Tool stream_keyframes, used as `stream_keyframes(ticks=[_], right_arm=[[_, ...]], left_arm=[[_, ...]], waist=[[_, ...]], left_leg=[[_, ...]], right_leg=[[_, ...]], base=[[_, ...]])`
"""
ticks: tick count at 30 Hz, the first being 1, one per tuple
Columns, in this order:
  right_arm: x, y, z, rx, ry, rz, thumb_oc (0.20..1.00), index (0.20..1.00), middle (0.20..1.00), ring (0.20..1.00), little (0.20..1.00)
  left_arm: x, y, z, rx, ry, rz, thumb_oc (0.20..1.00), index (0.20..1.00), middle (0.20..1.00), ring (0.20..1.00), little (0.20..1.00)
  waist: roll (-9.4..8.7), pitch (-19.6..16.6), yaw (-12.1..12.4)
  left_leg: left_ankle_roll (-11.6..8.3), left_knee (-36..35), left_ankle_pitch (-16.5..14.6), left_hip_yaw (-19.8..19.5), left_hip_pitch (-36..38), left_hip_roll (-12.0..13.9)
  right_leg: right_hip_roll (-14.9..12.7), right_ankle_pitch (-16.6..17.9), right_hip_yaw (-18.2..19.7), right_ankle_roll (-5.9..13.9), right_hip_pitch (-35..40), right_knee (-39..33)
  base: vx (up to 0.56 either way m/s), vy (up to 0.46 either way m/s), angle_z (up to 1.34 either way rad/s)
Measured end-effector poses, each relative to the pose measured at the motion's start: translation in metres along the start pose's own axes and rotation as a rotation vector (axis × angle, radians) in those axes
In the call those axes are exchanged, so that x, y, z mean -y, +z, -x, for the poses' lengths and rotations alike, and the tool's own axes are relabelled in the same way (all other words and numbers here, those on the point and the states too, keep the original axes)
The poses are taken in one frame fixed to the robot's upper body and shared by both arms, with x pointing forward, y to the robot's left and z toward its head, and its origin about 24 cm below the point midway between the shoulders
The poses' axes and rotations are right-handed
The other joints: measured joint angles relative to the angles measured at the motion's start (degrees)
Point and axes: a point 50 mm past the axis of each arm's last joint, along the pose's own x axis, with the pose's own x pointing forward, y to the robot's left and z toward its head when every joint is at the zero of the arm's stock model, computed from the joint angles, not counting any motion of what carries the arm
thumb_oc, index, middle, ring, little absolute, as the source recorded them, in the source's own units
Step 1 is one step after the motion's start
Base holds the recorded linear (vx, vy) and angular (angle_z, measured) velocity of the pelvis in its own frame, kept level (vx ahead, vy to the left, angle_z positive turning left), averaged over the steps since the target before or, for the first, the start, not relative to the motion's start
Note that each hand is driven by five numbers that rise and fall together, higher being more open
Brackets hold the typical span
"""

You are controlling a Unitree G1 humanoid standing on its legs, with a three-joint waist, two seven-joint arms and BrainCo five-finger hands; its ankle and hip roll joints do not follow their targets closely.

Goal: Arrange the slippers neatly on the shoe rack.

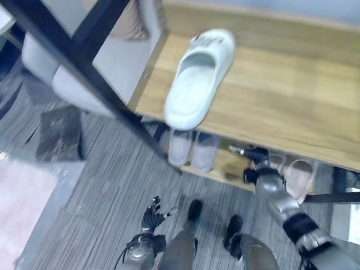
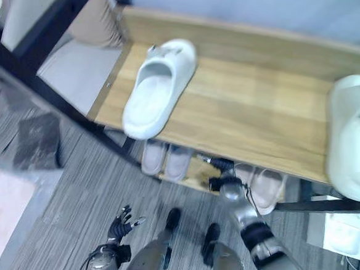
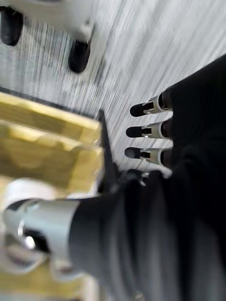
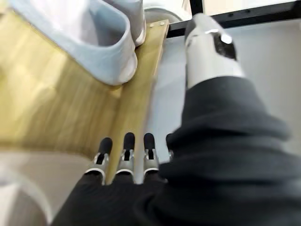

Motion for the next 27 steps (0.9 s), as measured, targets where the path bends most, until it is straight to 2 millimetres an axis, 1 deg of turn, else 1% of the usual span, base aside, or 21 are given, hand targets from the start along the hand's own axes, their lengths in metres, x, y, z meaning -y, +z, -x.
stream_keyframes(ticks=[1, 3, 5, 6, 8, 9, 10, 11, 12, 13, 14, 15, 16, 18, 19, 20, 21, 22, 23, 26, 27], right_arm=[[0.003, -0.011, 0.009, -0.037, 0.031, 0.004, 1.000, 1.000, 1.000, 1.000, 1.000], [0.013, -0.032, 0.034, -0.114, 0.087, 0.004, 1.000, 1.000, 1.000, 1.000, 1.000], [0.021, -0.046, 0.050, -0.169, 0.136, 0.019, 1.000, 1.000, 1.000, 1.000, 1.000], [0.025, -0.056, 0.062, -0.217, 0.148, 0.023, 1.000, 1.000, 1.000, 1.000, 1.000], [0.030, -0.066, 0.076, -0.261, 0.171, 0.037, 1.000, 1.000, 1.000, 1.000, 1.000], [0.033, -0.075, 0.086, -0.299, 0.180, 0.054, 1.000, 1.000, 1.000, 1.000, 1.000], [0.038, -0.082, 0.096, -0.327, 0.182, 0.069, 1.000, 1.000, 1.000, 1.000, 1.000], [0.041, -0.089, 0.105, -0.372, 0.188, 0.086, 1.000, 1.000, 1.000, 1.000, 1.000], [0.048, -0.096, 0.115, -0.423, 0.202, 0.119, 1.000, 1.000, 1.000, 1.000, 1.000], [0.052, -0.102, 0.123, -0.461, 0.202, 0.130, 1.000, 1.000, 1.000, 1.000, 1.000], [0.057, -0.111, 0.128, -0.509, 0.196, 0.138, 1.000, 1.000, 1.000, 1.000, 1.000], [0.060, -0.118, 0.132, -0.553, 0.190, 0.143, 1.000, 1.000, 1.000, 1.000, 1.000], [0.060, -0.119, 0.132, -0.558, 0.188, 0.144, 1.000, 1.000, 1.000, 1.000, 1.000], [0.061, -0.131, 0.132, -0.606, 0.151, 0.133, 1.000, 1.000, 1.000, 1.000, 1.000], [0.060, -0.134, 0.131, -0.624, 0.136, 0.129, 1.000, 1.000, 1.000, 1.000, 1.000], [0.059, -0.134, 0.128, -0.622, 0.129, 0.128, 1.000, 1.000, 1.000, 1.000, 1.000], [0.058, -0.134, 0.126, -0.612, 0.108, 0.121, 1.000, 1.000, 1.000, 1.000, 1.000], [0.060, -0.132, 0.122, -0.600, 0.083, 0.114, 1.000, 1.000, 1.000, 1.000, 1.000], [0.063, -0.129, 0.117, -0.581, 0.054, 0.119, 1.000, 1.000, 1.000, 1.000, 1.000], [0.068, -0.125, 0.115, -0.563, 0.025, 0.132, 1.000, 1.000, 1.000, 1.000, 1.000], [0.068, -0.124, 0.112, -0.558, 0.021, 0.134, 1.000, 1.000, 1.000, 1.000, 1.000]], left_arm=[[-0.002, 0.003, -0.001, 0.010, -0.003, -0.017, 1.000, 1.000, 1.000, 1.000, 1.000], [-0.001, 0.007, 0.001, 0.030, -0.041, -0.049, 1.000, 1.000, 1.000, 1.000, 1.000], [0.000, 0.015, 0.002, 0.072, -0.081, -0.088, 1.000, 1.000, 1.000, 1.000, 1.000], [0.002, 0.022, 0.002, 0.096, -0.107, -0.102, 1.000, 1.000, 1.000, 1.000, 1.000], [0.003, 0.022, 0.008, 0.113, -0.153, -0.159, 1.000, 1.000, 1.000, 1.000, 1.000], [0.005, 0.026, 0.006, 0.123, -0.184, -0.200, 1.000, 1.000, 1.000, 1.000, 1.000], [0.013, 0.033, 0.012, 0.157, -0.280, -0.305, 1.000, 1.000, 1.000, 1.000, 1.000], [0.017, 0.037, 0.016, 0.185, -0.341, -0.362, 1.000, 1.000, 1.000, 1.000, 1.000], [0.023, 0.036, 0.021, 0.196, -0.401, -0.409, 1.000, 1.000, 1.000, 1.000, 1.000], [0.030, 0.040, 0.019, 0.213, -0.436, -0.440, 1.000, 1.000, 1.000, 1.000, 1.000], [0.042, 0.044, 0.019, 0.234, -0.505, -0.525, 1.000, 1.000, 1.000, 1.000, 1.000], [0.053, 0.046, 0.019, 0.254, -0.571, -0.596, 1.000, 1.000, 1.000, 1.000, 1.000], [0.063, 0.053, 0.018, 0.287, -0.598, -0.614, 1.000, 1.000, 1.000, 1.000, 1.000], [0.096, 0.070, 0.018, 0.380, -0.725, -0.730, 1.000, 1.000, 1.000, 1.000, 1.000], [0.109, 0.078, 0.019, 0.419, -0.767, -0.760, 1.000, 1.000, 1.000, 1.000, 1.000], [0.117, 0.084, 0.020, 0.453, -0.784, -0.770, 1.000, 1.000, 1.000, 1.000, 1.000], [0.133, 0.103, 0.026, 0.537, -0.830, -0.800, 1.000, 1.000, 1.000, 1.000, 1.000], [0.139, 0.118, 0.036, 0.622, -0.873, -0.823, 1.000, 1.000, 1.000, 1.000, 1.000], [0.148, 0.143, 0.049, 0.760, -0.903, -0.809, 1.000, 1.000, 1.000, 1.000, 1.000], [0.162, 0.172, 0.070, 0.907, -0.983, -0.769, 1.000, 1.000, 1.000, 1.000, 1.000], [0.165, 0.175, 0.071, 0.916, -0.991, -0.763, 1.000, 1.000, 1.000, 1.000, 1.000]], waist=[[-0.52, -0.64, -1.11], [-0.61, -2.37, -2.39], [-0.54, -3.31, -3.08], [-0.47, -3.42, -4.41], [-0.05, -4.18, -4.13], [0.05, -4.16, -5.55], [0.46, -4.49, -5.56], [0.59, -4.55, -5.63], [1.52, -5.61, -5.38], [1.40, -5.74, -6.85], [1.73, -6.35, -7.32], [2.09, -6.89, -7.31], [1.95, -6.94, -8.52], [2.00, -7.10, -10.15], [2.08, -7.16, -10.31], [2.28, -7.30, -10.38], [2.23, -7.33, -11.44], [2.56, -7.44, -11.34], [2.94, -7.60, -12.14], [3.40, -7.93, -13.25], [3.55, -7.97, -13.17]], left_leg=[[-0.01, -0.30, -0.02, 0.56, 1.02, 0.25], [-0.03, -1.03, -0.12, 0.61, 2.59, 0.36], [-0.03, -1.06, -0.22, 0.93, 2.86, 0.30], [-0.15, -1.08, -0.39, 1.33, 3.41, 0.34], [-0.62, -1.11, -0.94, 2.29, 3.71, 0.31], [-1.04, -1.11, -1.59, 2.98, 4.11, 0.48], [-0.87, -1.13, -1.86, 3.72, 4.61, 0.58], [-0.87, -1.13, -2.23, 4.23, 5.31, 0.63], [-0.61, -1.50, -2.50, 5.07, 5.46, 0.64], [-0.52, -1.37, -2.79, 5.62, 6.05, 0.65], [-0.20, -1.50, -3.00, 6.01, 6.29, 0.64], [-0.21, -1.51, -2.99, 6.46, 6.19, 0.67], [-0.19, -1.48, -3.01, 7.05, 6.36, 0.74], [-0.18, -1.49, -2.96, 7.21, 6.28, 0.75], [-0.19, -1.49, -2.95, 7.36, 6.31, 0.75], [-0.20, -1.48, -2.95, 7.58, 6.22, 0.74], [-0.04, -1.12, -2.87, 8.67, 6.22, 0.81], [0.02, -1.32, -2.84, 8.67, 5.95, 0.82], [0.43, -1.44, -2.54, 8.76, 6.17, 0.77], [0.64, -1.14, -2.39, 8.87, 6.30, 0.85], [0.63, -1.13, -2.40, 8.89, 6.32, 0.89]], right_leg=[[0.36, 0.76, 0.20, 0.16, 1.43, -1.85], [1.06, 1.85, 0.07, 0.83, 4.54, -6.07], [1.49, 3.50, 0.19, 0.93, 6.25, -9.15], [1.75, 4.63, 0.54, 1.06, 7.43, -11.42], [2.02, 5.87, 1.16, 0.99, 8.53, -13.61], [2.11, 6.45, 2.40, 1.03, 8.43, -14.85], [2.22, 6.46, 2.90, 0.95, 9.16, -14.81], [2.21, 6.46, 3.52, 0.95, 9.20, -14.81], [2.14, 6.60, 3.97, 1.04, 9.52, -14.80], [2.08, 6.64, 5.04, 1.08, 9.29, -14.83], [2.05, 6.39, 5.36, 0.70, 9.37, -14.83], [2.08, 6.57, 5.72, 0.83, 9.50, -14.81], [2.08, 6.64, 6.46, 0.87, 9.23, -14.82], [2.05, 6.68, 6.62, 0.82, 9.12, -14.83], [2.04, 6.74, 6.67, 0.91, 8.97, -14.82], [2.00, 7.11, 6.72, 1.34, 8.88, -14.82], [2.00, 7.72, 8.03, 1.40, 8.10, -14.83], [2.04, 7.89, 7.92, 1.36, 8.16, -14.81], [1.97, 8.12, 7.98, 1.32, 8.27, -14.80], [2.07, 8.02, 8.02, 1.27, 8.32, -14.81], [2.09, 8.01, 8.03, 1.27, 8.32, -14.81]], base=[[0.12, -0.043, -0.13], [0.07, -0.025, -0.02], [0.07, -0.015, -0.08], [0.04, -0.008, -0.14], [0.05, -0.023, -0.27], [0.09, -0.023, -0.33], [0.05, 0.000, -0.33], [0.06, -0.007, -0.37], [0.05, -0.007, -0.43], [0.05, -0.007, -0.39], [0.02, -0.005, -0.27], [0.02, 0.001, -0.27], [0.02, 0.008, -0.24], [0.01, 0.013, -0.10], [-0.03, 0.022, -0.06], [-0.03, 0.027, -0.25], [-0.03, 0.023, -0.29], [0.01, 0.018, -0.28], [0.01, 0.012, -0.11], [0.01, 0.005, -0.01], [0.00, 0.000, 0.00]])
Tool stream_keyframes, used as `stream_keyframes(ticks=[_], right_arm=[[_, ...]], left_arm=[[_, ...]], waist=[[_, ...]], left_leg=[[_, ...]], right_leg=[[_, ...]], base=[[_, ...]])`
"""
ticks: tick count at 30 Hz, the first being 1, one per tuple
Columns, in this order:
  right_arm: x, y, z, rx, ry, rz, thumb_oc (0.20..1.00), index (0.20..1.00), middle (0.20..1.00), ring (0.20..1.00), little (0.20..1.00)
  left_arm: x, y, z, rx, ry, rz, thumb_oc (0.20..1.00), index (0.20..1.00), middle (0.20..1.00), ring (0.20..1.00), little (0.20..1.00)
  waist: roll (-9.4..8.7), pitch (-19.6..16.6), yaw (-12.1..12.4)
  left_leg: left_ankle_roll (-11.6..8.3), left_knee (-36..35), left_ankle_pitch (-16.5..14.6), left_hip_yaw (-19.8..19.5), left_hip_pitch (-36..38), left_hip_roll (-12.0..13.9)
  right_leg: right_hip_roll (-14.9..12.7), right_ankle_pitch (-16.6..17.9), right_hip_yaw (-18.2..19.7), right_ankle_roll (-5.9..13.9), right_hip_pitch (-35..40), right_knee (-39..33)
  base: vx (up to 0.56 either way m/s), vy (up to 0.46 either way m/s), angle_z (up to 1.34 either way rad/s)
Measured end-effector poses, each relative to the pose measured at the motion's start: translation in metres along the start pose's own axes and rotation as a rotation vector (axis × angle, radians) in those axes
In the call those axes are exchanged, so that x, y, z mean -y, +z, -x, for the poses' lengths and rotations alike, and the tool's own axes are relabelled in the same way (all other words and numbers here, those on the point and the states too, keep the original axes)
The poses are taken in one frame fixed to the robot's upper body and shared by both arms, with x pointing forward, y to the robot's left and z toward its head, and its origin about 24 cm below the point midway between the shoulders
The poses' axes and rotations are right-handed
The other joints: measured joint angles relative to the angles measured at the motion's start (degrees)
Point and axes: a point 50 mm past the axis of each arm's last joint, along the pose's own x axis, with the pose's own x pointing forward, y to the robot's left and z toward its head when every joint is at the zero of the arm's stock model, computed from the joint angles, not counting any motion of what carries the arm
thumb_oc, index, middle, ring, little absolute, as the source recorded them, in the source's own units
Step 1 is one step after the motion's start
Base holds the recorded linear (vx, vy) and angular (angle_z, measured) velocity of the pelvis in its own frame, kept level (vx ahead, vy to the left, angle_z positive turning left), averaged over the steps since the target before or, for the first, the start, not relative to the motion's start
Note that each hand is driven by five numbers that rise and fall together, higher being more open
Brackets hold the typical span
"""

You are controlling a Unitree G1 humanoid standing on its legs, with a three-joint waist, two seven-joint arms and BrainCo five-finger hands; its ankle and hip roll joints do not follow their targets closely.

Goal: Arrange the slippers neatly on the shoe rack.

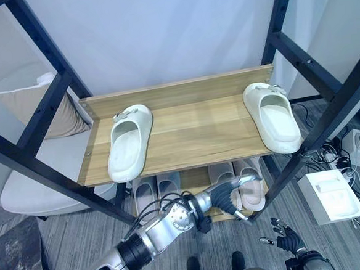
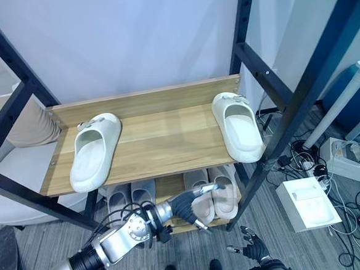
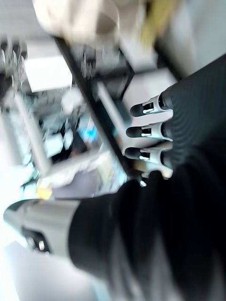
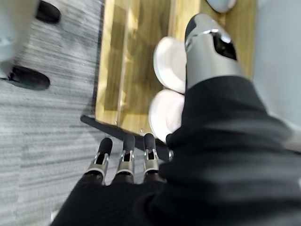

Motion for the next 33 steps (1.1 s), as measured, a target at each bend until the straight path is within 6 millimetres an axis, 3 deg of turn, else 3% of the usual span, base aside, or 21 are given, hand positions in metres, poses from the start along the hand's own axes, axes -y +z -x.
stream_keyframes(ticks=[4, 7, 12, 17, 21, 25, 33], right_arm=[[0.000, 0.000, -0.001, -0.004, -0.004, 0.000, 1.000, 1.000, 1.000, 1.000, 1.000], [-0.001, -0.003, 0.001, -0.010, -0.002, -0.003, 1.000, 1.000, 1.000, 1.000, 1.000], [-0.003, -0.012, 0.006, -0.035, 0.002, -0.010, 1.000, 1.000, 1.000, 1.000, 1.000], [-0.009, -0.017, 0.010, -0.051, 0.002, -0.041, 1.000, 1.000, 1.000, 1.000, 1.000], [-0.006, -0.018, 0.010, -0.054, -0.010, -0.081, 1.000, 1.000, 1.000, 1.000, 1.000], [-0.003, -0.016, 0.009, -0.049, -0.011, -0.122, 1.000, 1.000, 1.000, 1.000, 1.000], [0.000, -0.016, 0.011, -0.043, -0.010, -0.128, 1.000, 1.000, 1.000, 1.000, 1.000]], left_arm=[[-0.005, 0.012, -0.003, 0.063, 0.008, 0.094, 1.000, 1.000, 1.000, 1.000, 1.000], [-0.021, 0.031, 0.002, 0.151, 0.082, 0.127, 1.000, 1.000, 1.000, 1.000, 1.000], [-0.074, 0.062, 0.024, 0.285, 0.376, 0.041, 1.000, 1.000, 1.000, 1.000, 1.000], [-0.128, 0.068, 0.062, 0.267, 0.735, -0.167, 1.000, 1.000, 1.000, 1.000, 1.000], [-0.147, 0.069, 0.084, 0.178, 0.856, -0.426, 1.000, 1.000, 1.000, 1.000, 1.000], [-0.158, 0.062, 0.097, 0.070, 0.869, -0.586, 1.000, 1.000, 1.000, 1.000, 1.000], [-0.185, 0.032, 0.132, -0.266, 0.907, -0.911, 1.000, 1.000, 1.000, 1.000, 1.000]], waist=[[0.45, 0.07, -0.19], [0.61, 0.07, 0.15], [0.87, 0.13, 0.77], [1.25, 0.61, 1.17], [1.43, 0.71, 2.27], [1.44, 0.70, 2.69], [1.45, 0.69, 2.65]], left_leg=[[-0.05, 0.00, -0.02, 0.52, 0.01, 0.19], [-0.63, -0.02, -0.42, 0.30, 0.01, 0.18], [-0.65, -0.33, -0.41, -0.55, 0.16, 0.13], [-0.69, -0.37, -0.39, -1.67, 0.82, 0.12], [-0.64, -0.34, -0.45, -1.90, 0.88, 0.13], [-0.67, -0.29, -0.44, -1.90, 0.93, 0.08], [-0.67, 0.00, -0.42, -1.84, 1.06, 0.15]], right_leg=[[0.09, -0.03, 0.01, -0.07, 0.01, -0.01], [0.09, -0.03, -0.13, -0.07, 0.14, 0.00], [0.10, -0.08, -0.91, -0.15, 0.65, 0.00], [0.15, -0.44, -1.81, -0.21, 1.82, -0.01], [0.20, -0.61, -1.92, -0.30, 1.96, -0.02], [0.17, -0.72, -2.02, -0.27, 2.06, -0.02], [0.21, -0.75, -1.97, -0.28, 2.09, -0.03]], base=[[0.00, 0.000, 0.00], [0.02, -0.014, 0.03], [0.04, -0.027, 0.08], [0.02, -0.020, 0.11], [0.02, -0.012, 0.03], [0.00, 0.000, 0.00], [0.01, -0.006, 0.00]])
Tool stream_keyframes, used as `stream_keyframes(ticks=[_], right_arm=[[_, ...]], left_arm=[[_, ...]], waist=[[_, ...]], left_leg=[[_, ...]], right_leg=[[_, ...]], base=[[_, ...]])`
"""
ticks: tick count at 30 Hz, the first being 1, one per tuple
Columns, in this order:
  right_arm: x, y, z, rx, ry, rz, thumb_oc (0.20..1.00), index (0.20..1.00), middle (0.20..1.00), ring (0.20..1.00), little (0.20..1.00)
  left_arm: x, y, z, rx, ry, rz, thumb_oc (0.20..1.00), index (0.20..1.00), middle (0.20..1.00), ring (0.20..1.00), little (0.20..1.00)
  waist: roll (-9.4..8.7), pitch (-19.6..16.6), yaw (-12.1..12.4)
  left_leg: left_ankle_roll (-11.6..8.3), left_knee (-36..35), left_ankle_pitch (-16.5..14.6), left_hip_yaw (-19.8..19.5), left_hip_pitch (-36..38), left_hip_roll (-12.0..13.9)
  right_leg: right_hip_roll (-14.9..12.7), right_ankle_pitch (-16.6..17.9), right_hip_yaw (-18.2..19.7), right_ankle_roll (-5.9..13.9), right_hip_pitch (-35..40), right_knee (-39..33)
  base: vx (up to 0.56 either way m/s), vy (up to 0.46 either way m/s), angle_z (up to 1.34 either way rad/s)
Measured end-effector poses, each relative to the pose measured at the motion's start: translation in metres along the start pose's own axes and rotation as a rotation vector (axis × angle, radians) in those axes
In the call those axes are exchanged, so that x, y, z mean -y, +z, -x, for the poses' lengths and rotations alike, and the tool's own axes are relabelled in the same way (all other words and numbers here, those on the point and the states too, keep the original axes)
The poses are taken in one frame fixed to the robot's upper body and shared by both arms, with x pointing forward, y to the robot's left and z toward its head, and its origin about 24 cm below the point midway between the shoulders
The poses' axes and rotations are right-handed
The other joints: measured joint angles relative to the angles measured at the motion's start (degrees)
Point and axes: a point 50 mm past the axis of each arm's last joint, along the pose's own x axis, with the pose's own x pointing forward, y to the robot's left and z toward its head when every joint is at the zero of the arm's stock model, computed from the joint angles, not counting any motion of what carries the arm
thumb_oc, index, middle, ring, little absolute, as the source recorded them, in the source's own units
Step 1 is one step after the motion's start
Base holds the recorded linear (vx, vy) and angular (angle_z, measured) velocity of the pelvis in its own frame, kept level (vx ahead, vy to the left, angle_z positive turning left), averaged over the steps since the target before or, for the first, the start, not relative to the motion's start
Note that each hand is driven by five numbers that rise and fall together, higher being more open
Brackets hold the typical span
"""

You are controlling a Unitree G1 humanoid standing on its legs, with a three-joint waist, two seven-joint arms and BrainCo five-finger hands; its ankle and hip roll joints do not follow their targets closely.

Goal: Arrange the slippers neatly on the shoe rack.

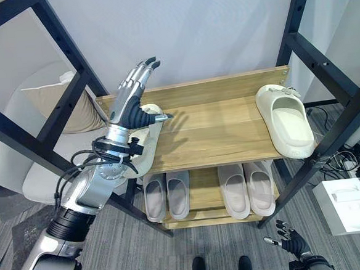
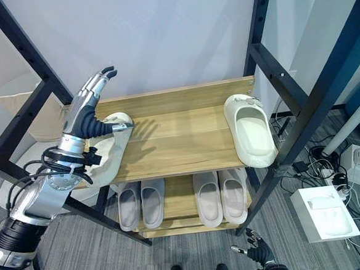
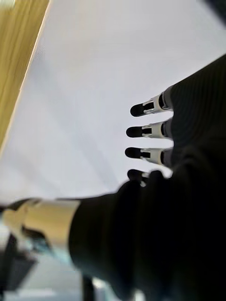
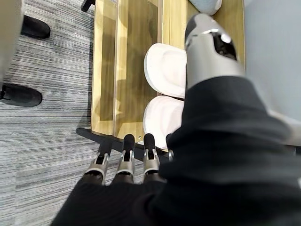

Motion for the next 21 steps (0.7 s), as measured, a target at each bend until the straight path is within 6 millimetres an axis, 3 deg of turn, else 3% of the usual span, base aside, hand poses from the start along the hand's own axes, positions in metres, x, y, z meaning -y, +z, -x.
stream_keyframes(ticks=[3, 8, 21], right_arm=[[0.002, -0.003, 0.002, -0.011, -0.004, -0.005, 1.000, 1.000, 1.000, 1.000, 1.000], [0.007, -0.004, 0.007, -0.004, -0.019, -0.020, 1.000, 1.000, 1.000, 1.000, 1.000], [0.004, 0.002, 0.008, 0.026, -0.001, -0.035, 1.000, 1.000, 1.000, 1.000, 1.000]], left_arm=[[-0.006, -0.024, 0.005, -0.055, -0.034, -0.214, 1.000, 1.000, 1.000, 1.000, 1.000], [-0.013, -0.043, 0.016, -0.107, -0.070, -0.385, 1.000, 1.000, 1.000, 1.000, 1.000], [0.000, -0.080, 0.044, -0.272, -0.175, -0.507, 1.000, 1.000, 1.000, 1.000, 1.000]], waist=[[0.02, -0.01, -0.23], [-0.01, 0.00, -0.15], [-1.23, -0.23, -0.77]], left_leg=[[-0.03, -0.01, -0.03, 0.07, 0.04, 0.04], [-0.17, -0.34, -0.15, 0.24, 0.03, 0.04], [-0.17, -0.35, -0.24, 1.37, -0.25, 0.45]], right_leg=[[0.04, 0.00, 0.15, 0.00, -0.01, 0.00], [0.04, 0.01, 0.43, -0.03, -0.14, 0.00], [0.40, 0.12, 1.69, -0.23, -1.09, 0.00]], base=[[0.00, 0.000, 0.00], [0.00, -0.001, -0.01], [0.01, -0.001, -0.05]])
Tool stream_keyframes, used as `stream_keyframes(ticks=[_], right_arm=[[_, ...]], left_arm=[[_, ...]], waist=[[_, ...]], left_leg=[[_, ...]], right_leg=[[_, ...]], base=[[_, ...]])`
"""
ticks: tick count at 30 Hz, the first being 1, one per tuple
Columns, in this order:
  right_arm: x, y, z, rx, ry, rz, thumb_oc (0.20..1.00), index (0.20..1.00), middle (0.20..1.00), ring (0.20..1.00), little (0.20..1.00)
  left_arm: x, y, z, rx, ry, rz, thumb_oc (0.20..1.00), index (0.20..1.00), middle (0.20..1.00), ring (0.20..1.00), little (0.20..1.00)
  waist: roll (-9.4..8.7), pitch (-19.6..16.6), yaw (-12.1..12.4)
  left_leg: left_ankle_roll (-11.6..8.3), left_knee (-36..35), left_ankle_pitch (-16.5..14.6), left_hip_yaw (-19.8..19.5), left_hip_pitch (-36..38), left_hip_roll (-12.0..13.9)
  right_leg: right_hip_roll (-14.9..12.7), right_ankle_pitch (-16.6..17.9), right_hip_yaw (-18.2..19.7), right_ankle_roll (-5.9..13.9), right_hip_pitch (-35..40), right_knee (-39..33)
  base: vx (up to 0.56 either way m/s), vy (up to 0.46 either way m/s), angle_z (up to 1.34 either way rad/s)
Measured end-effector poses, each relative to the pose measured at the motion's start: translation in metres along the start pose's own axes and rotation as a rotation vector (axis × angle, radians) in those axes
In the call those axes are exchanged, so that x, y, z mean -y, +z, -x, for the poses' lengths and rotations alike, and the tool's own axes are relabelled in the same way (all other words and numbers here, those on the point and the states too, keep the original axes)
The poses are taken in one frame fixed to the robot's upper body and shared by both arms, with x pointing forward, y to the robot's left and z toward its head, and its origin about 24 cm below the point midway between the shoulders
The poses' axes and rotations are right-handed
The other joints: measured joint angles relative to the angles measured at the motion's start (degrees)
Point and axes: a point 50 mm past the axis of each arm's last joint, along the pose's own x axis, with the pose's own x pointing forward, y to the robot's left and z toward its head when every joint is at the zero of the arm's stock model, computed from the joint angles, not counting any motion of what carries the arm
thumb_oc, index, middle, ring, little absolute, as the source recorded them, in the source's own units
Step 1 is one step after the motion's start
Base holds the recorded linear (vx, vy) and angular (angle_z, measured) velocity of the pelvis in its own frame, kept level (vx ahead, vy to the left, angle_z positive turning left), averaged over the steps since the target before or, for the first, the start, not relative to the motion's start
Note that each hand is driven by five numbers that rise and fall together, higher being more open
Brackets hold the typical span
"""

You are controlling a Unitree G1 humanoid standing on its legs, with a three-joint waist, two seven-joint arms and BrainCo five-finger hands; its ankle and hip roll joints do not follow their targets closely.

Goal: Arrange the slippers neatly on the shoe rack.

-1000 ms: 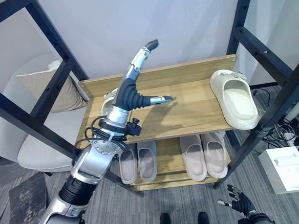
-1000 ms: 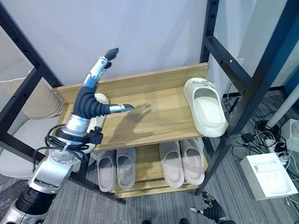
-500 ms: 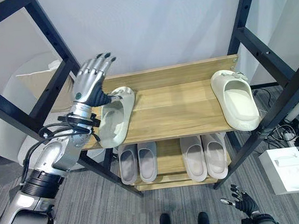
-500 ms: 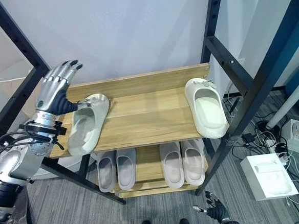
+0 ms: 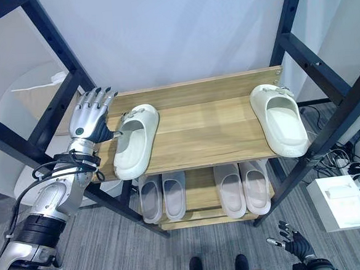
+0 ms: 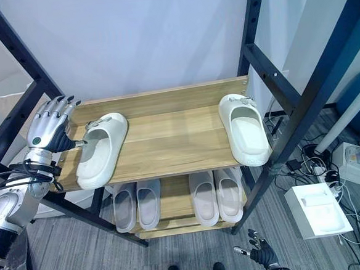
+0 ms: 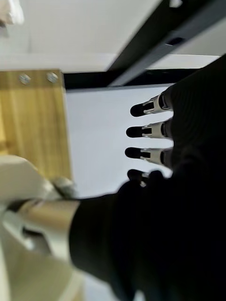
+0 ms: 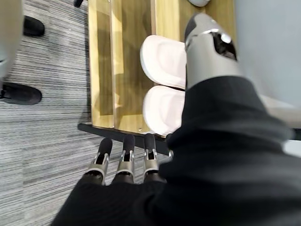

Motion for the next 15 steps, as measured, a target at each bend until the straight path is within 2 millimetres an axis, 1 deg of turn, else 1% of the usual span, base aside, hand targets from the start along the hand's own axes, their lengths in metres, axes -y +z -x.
stream_keyframes(ticks=[3, 6, 7, 9, 12, 13, 14, 15], right_arm=[[0.000, 0.001, 0.000, 0.003, 0.000, 0.001, 1.000, 1.000, 1.000, 1.000, 1.000], [0.000, -0.001, 0.001, -0.001, -0.002, 0.000, 1.000, 1.000, 1.000, 1.000, 1.000], [0.000, -0.001, 0.002, -0.002, -0.001, 0.000, 1.000, 1.000, 1.000, 1.000, 1.000], [-0.001, 0.002, 0.003, 0.013, 0.003, -0.001, 1.000, 1.000, 1.000, 1.000, 1.000], [-0.001, 0.004, 0.003, 0.022, 0.003, -0.001, 1.000, 1.000, 1.000, 1.000, 1.000], [-0.001, 0.002, 0.004, 0.018, -0.003, -0.001, 1.000, 1.000, 1.000, 1.000, 1.000], [-0.001, 0.001, 0.005, 0.015, -0.007, -0.001, 1.000, 1.000, 1.000, 1.000, 1.000], [0.000, 0.001, 0.005, 0.013, -0.009, -0.002, 1.000, 1.000, 1.000, 1.000, 1.000]], left_arm=[[0.011, -0.006, 0.000, -0.043, -0.037, -0.009, 1.000, 1.000, 1.000, 1.000, 1.000], [0.009, -0.006, -0.005, -0.057, -0.025, -0.020, 1.000, 1.000, 1.000, 1.000, 1.000], [0.011, -0.007, -0.008, -0.068, -0.028, -0.025, 1.000, 1.000, 1.000, 1.000, 1.000], [0.012, -0.011, -0.016, -0.095, -0.032, -0.049, 1.000, 1.000, 1.000, 1.000, 1.000], [0.009, -0.013, -0.020, -0.116, -0.021, -0.059, 1.000, 1.000, 1.000, 1.000, 1.000], [0.008, -0.011, -0.022, -0.110, -0.016, -0.057, 0.683, 0.683, 0.683, 0.683, 0.683], [0.007, -0.009, -0.024, -0.105, -0.014, -0.058, 0.536, 0.536, 0.536, 0.536, 0.536], [0.007, -0.008, -0.025, -0.099, -0.014, -0.058, 0.200, 0.200, 0.200, 0.200, 0.200]], waist=[[-0.31, -0.13, -0.72], [-0.36, -0.17, -1.06], [-0.42, -0.27, -1.70], [-0.26, -0.38, -1.78], [-0.35, -0.42, -2.28], [-0.36, -0.42, -2.63], [-0.36, -0.42, -2.73], [-0.36, -0.42, -2.73]], left_leg=[[0.05, 0.00, -0.02, 0.15, -0.05, 0.02], [0.06, -0.01, -0.03, 0.23, -0.15, 0.03], [-0.15, 0.02, -0.24, 0.44, -0.38, 0.04], [-0.15, 0.01, -0.22, 0.89, -0.97, 0.15], [-0.09, 0.00, -0.20, 1.85, -1.07, 0.27], [0.21, 0.03, 0.00, 1.93, -1.09, 0.27], [0.22, 0.02, 0.01, 1.96, -1.09, 0.28], [0.22, 0.03, 0.01, 2.02, -1.08, 0.29]], right_leg=[[0.02, 0.03, 0.21, -0.04, -0.04, 0.00], [0.02, 0.03, 0.31, -0.04, -0.54, 0.00], [0.05, 0.05, 0.56, -0.07, -0.92, 0.00], [0.09, 0.33, 0.71, -0.20, -1.67, 0.00], [0.22, 0.68, 1.76, -0.26, -1.95, 0.00], [0.22, 0.69, 1.85, -0.27, -2.00, 0.00], [0.23, 0.69, 1.89, -0.27, -2.03, 0.00], [0.22, 0.69, 1.93, -0.27, -2.01, 0.00]], base=[[0.01, 0.005, -0.04], [0.01, 0.003, -0.01], [0.00, 0.000, 0.00], [0.02, 0.004, -0.12], [0.02, 0.003, -0.21], [0.01, 0.001, -0.07], [0.00, 0.000, 0.00], [0.00, 0.000, 0.00]])
